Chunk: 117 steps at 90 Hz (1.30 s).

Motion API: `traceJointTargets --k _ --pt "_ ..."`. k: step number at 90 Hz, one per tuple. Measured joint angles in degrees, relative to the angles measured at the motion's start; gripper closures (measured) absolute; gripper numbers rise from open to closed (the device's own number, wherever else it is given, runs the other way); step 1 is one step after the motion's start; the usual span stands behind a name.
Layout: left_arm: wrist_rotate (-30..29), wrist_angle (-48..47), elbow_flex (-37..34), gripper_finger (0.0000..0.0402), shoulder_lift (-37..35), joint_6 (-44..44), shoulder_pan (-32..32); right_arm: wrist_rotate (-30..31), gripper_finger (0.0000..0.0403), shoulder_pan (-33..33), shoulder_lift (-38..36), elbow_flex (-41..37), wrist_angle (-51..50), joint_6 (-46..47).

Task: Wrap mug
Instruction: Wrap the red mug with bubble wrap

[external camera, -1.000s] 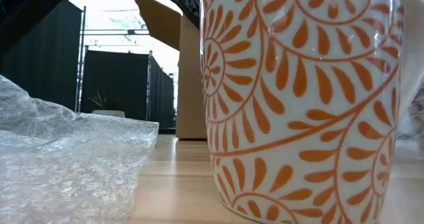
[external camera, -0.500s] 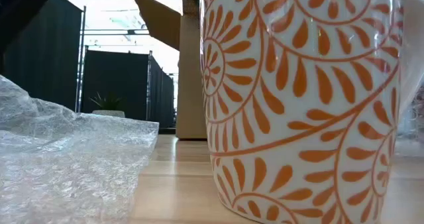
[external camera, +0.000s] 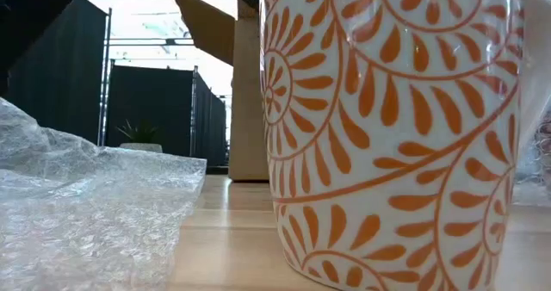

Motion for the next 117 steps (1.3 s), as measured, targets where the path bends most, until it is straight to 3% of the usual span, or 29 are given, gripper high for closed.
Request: traceJointTargets --k 9,29,61,117 --pt "2.66 3.43 0.06 0.0275 1.62 -0.15 -0.88 0.01 0.0402 0.0 0.0 0.0 0.09 0.0" --pt "2.7 9.93 0.14 0.0275 3.77 -0.1 -2.57 0.05 0.0402 -0.02 0.0 0.02 0.15 -0.03" --pt "3.61 11.5 0.28 0.0275 6.63 -2.03 -2.63 -0.51 0.0402 -0.34 -0.11 0.62 1.45 -0.02" --pt "4.03 11.0 0.3 0.0275 6.81 -1.08 -2.61 -0.13 0.0402 -0.31 -0.15 18.73 -22.6 -1.51"
